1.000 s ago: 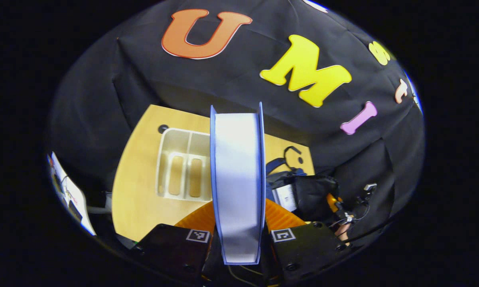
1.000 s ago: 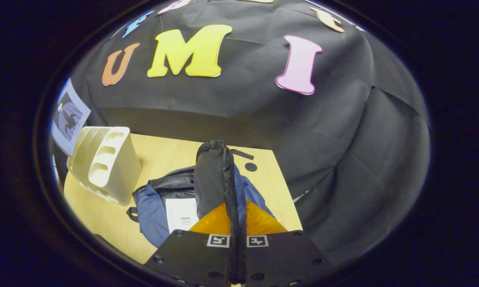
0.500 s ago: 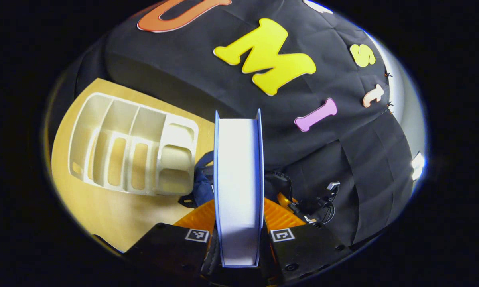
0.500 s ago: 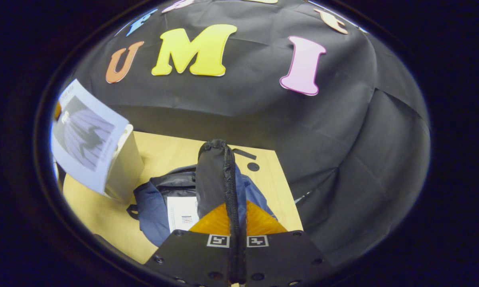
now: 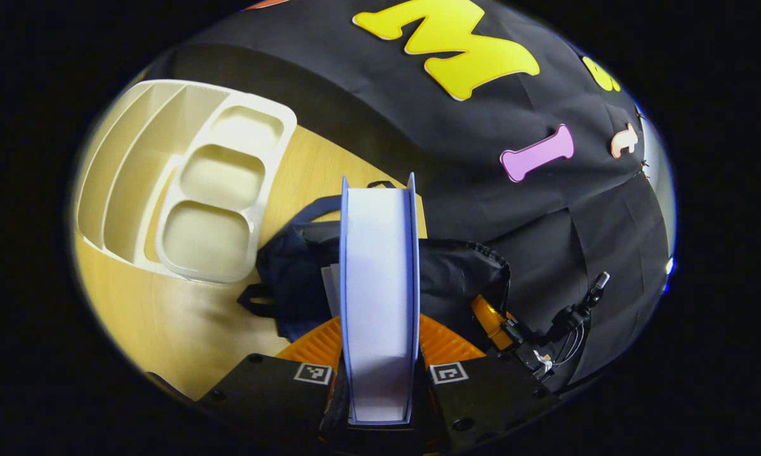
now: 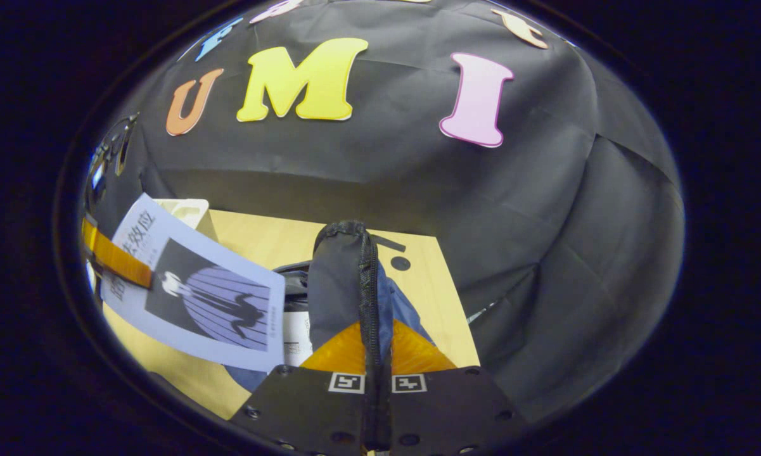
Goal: Open the schoolbag, grab two books from the bookshelf and put them into the schoolbag.
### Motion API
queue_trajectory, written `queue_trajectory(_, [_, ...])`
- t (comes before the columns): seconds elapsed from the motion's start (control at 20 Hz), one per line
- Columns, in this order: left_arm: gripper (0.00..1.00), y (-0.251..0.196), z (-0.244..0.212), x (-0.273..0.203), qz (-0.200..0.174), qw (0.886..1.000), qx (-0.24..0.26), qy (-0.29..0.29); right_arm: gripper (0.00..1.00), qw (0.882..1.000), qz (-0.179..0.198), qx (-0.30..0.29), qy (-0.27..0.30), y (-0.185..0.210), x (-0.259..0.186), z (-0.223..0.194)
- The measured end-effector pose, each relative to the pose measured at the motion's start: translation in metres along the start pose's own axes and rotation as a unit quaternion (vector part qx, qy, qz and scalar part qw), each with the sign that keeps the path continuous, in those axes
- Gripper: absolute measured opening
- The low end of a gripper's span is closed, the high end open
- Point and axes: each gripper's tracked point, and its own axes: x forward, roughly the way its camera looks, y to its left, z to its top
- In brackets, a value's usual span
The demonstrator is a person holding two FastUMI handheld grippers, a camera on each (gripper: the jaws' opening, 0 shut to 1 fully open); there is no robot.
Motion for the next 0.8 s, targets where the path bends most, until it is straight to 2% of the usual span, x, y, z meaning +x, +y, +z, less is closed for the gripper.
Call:
queue_trajectory(0.25, [0.42,0.006,-0.020,0.037,-0.008,1.000,-0.016,0.013,0.01,1.000,0.002,-0.005,0.004,-0.008,0.001,0.001])
queue_trajectory(0.3, [0.42,0.007,-0.022,0.040,-0.011,1.000,-0.020,0.012,0.04,1.000,0.003,-0.006,0.005,-0.009,0.001,0.001])
queue_trajectory(0.35, [0.42,0.006,-0.024,0.044,-0.017,0.999,-0.026,0.011,0.01,1.000,0.003,-0.008,0.006,-0.010,0.002,0.001])
queue_trajectory(0.6, [0.42,0.008,-0.028,0.060,-0.043,0.998,-0.047,-0.002,0.01,1.000,0.002,-0.014,0.005,-0.015,-0.003,0.010])
queue_trajectory(0.65, [0.42,0.008,-0.031,0.064,-0.047,0.998,-0.048,-0.001,0.04,1.000,0.003,-0.013,0.004,-0.015,-0.004,0.013])
queue_trajectory(0.75, [0.42,0.005,-0.033,0.071,-0.054,0.997,-0.053,-0.001,0.04,1.000,0.003,-0.016,0.002,-0.014,-0.007,0.017])
queue_trajectory(0.8, [0.42,0.003,-0.034,0.077,-0.057,0.997,-0.055,-0.001,0.01,1.000,0.002,-0.020,0.001,-0.014,-0.008,0.019])
